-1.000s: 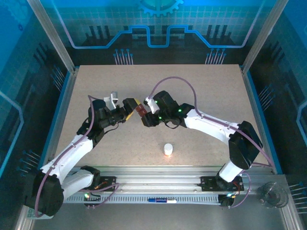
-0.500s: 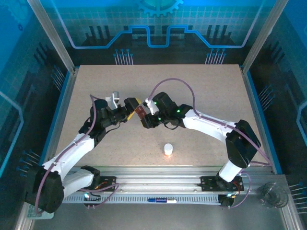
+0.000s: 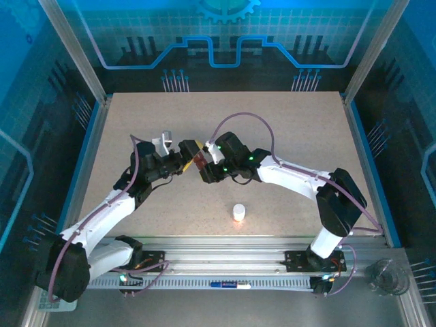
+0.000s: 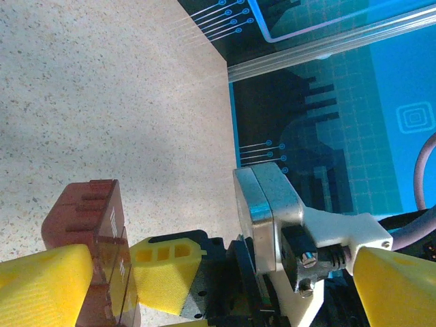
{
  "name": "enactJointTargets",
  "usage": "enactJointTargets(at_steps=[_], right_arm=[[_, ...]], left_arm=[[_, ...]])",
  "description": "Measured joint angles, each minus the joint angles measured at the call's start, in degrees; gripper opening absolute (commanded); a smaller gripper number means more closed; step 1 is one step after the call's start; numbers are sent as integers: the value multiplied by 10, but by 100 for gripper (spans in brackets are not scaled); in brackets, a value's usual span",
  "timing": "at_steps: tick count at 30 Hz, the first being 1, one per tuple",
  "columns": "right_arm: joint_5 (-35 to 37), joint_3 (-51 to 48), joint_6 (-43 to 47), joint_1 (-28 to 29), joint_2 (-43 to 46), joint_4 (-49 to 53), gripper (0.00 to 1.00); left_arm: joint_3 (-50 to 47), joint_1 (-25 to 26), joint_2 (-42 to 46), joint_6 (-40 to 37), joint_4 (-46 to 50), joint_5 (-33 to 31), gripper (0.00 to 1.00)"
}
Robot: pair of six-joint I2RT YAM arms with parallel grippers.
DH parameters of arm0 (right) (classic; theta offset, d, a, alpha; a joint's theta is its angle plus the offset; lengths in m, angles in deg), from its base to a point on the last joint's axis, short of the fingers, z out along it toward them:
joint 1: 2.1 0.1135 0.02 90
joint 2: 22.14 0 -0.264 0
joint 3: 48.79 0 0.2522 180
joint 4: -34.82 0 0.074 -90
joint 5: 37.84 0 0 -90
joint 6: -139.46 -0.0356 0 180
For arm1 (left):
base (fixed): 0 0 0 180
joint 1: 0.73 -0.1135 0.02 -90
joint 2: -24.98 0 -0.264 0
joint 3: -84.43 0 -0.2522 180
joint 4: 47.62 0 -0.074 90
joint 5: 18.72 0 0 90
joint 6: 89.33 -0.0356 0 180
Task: Sort the pills into containers
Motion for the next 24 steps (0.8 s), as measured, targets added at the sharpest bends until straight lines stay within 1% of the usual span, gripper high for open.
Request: enactJointTargets(at_steps=[14,21,24], right_arm=[[3,0,-2,0,-6,0,15],[3,0,-2,7,-14,-2,15],[3,-1,-2,7,-14,-5,15]], left_arm=[[3,21,-2,7,0,-29,99],[11,37,-2,42,-56,-29,99],[11,37,1,47,-59,-43,99]])
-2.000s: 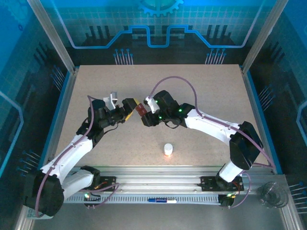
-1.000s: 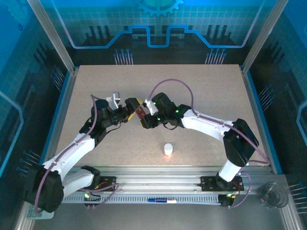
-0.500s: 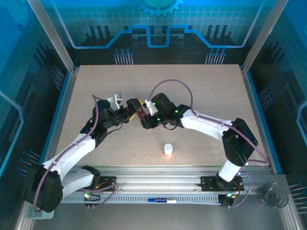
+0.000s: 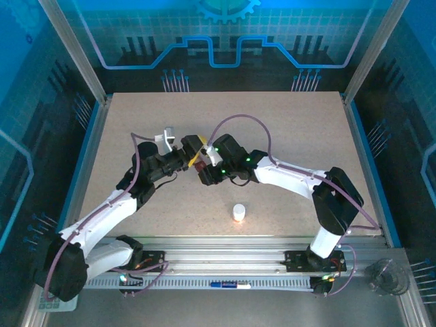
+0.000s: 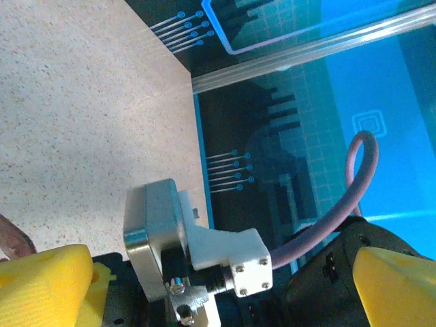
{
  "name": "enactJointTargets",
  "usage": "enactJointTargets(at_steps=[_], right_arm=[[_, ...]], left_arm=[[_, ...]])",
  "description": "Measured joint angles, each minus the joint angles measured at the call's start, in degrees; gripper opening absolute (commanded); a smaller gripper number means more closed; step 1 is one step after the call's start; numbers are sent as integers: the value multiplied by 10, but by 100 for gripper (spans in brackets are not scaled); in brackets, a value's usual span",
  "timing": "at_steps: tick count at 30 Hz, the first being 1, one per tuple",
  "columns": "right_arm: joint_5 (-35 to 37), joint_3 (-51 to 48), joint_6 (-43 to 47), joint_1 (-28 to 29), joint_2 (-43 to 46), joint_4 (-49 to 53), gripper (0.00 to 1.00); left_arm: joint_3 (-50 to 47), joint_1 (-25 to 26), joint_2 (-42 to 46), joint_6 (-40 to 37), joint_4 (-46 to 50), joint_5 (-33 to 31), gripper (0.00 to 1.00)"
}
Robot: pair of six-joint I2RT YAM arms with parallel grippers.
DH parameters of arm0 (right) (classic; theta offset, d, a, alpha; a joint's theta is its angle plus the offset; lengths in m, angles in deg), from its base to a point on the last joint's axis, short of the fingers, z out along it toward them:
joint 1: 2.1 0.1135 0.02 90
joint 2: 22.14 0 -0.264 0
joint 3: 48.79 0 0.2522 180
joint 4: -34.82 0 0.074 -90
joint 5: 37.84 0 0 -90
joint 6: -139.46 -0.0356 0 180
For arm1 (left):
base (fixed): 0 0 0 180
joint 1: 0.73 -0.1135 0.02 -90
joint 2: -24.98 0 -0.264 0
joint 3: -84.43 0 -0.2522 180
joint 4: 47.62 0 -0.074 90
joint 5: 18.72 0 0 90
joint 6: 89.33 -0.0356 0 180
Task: Sort the pills into containers
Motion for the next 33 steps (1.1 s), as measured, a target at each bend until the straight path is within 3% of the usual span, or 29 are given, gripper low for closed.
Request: enactJointTargets(at_steps=[8,14,24,33], right_arm=[[-2,-11,23,-20,0,7,21],[-1,27,136,-52,-25,68,26],[14,95,311,-80,-112,150,27],[32,111,357,-80,-173,179,27]], left_arm=[[0,-2,82,-18,80,-108,99],[0,-40,112,-23,164,-164,99],[-6,-53,113,-21,211,-176,99],[-8,-53,105,-21,211,-175,99]])
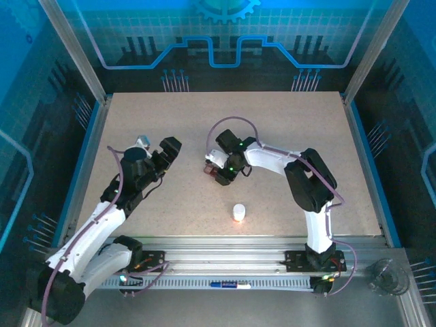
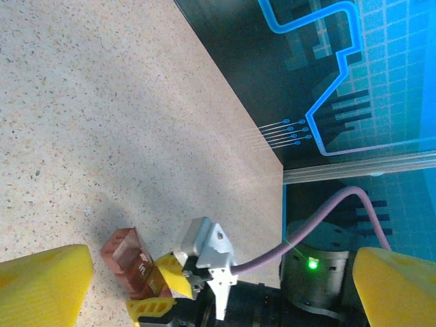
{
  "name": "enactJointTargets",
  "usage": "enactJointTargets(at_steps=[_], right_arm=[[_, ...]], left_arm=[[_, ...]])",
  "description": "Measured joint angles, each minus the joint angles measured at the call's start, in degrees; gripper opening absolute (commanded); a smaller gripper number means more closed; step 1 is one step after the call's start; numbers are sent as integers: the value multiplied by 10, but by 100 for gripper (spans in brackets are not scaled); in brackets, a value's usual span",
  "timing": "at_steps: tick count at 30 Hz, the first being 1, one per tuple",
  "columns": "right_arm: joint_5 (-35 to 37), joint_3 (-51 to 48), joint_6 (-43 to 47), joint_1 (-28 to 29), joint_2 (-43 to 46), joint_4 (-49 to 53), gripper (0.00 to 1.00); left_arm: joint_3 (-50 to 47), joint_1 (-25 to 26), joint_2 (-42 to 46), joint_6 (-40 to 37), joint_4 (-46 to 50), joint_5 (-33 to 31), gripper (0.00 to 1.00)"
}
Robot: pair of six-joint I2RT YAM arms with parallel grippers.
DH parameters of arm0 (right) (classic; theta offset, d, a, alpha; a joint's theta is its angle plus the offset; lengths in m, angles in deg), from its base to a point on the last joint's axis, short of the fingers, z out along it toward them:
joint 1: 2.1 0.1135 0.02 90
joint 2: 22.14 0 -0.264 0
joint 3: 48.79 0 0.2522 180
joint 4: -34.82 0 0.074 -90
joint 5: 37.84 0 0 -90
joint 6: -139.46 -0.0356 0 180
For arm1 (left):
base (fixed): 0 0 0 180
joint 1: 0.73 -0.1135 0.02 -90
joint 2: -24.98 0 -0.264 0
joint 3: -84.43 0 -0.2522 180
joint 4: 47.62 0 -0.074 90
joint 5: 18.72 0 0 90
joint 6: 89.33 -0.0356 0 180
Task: Sort the pills into containers
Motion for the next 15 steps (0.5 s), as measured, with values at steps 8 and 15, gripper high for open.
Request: enactJointTargets(at_steps=[8,15], right_arm=[[25,1,4,0,-15,2,48],[55,-8,2,0,-15,-13,65]], left_arm=[[0,0,-10,0,0,1,99],[0,0,-11,0,0,6,99]])
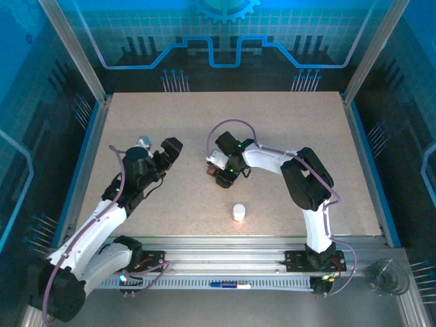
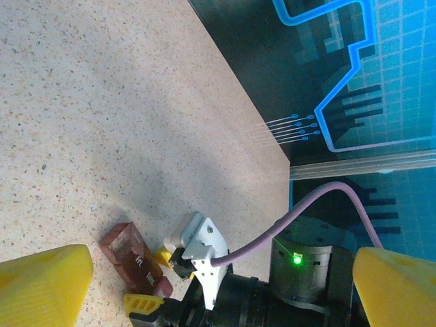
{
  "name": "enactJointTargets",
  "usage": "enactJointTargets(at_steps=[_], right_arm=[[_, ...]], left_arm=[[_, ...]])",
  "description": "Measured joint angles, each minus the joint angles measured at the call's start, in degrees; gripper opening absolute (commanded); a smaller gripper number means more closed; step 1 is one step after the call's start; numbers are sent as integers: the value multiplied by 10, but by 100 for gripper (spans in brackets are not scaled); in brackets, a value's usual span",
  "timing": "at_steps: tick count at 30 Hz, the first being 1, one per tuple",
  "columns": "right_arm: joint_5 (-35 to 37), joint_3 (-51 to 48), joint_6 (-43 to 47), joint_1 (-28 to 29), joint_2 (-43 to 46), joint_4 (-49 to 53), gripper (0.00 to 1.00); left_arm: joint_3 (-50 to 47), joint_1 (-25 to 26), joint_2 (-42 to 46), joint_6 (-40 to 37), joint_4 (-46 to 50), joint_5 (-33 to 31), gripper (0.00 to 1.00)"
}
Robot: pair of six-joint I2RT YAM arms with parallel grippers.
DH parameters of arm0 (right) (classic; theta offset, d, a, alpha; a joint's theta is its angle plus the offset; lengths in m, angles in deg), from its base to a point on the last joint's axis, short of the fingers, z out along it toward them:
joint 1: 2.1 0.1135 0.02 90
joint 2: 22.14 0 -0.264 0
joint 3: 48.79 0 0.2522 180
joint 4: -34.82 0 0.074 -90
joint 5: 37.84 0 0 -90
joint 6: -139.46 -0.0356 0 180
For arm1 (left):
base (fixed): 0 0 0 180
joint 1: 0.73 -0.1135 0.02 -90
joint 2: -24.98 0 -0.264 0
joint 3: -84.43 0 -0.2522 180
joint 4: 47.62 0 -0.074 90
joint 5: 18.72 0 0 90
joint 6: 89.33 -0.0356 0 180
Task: Sort the pills into containers
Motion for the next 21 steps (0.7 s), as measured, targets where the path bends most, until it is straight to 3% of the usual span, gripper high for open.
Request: enactJointTargets(at_steps=[13,21], right_arm=[[79,-20,-50,-3,18,4,65],[108,-15,-89,-46,21,31,65]], left_arm=[[25,0,-45,-42,31,14,99],[89,0,-104,-98,73,38,99]])
